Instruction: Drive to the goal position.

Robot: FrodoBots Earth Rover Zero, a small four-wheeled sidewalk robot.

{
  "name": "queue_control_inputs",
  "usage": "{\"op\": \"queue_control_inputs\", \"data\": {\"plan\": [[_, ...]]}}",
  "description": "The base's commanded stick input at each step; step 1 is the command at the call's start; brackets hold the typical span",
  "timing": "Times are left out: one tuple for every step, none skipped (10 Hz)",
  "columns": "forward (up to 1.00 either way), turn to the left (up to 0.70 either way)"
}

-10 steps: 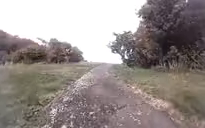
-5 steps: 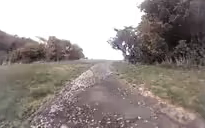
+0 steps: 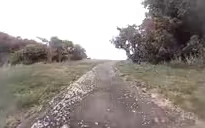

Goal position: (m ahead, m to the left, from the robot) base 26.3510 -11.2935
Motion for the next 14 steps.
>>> {"op": "queue_control_inputs", "data": {"plan": [[1.00,0.00],[1.00,0.00],[1.00,0.00],[1.00,0.00],[1.00,0.00],[1.00,0.00],[1.00,0.00],[1.00,0.00],[1.00,0.00],[1.00,0.00],[1.00,0.00],[1.00,0.00],[1.00,0.00],[1.00,0.00]]}}
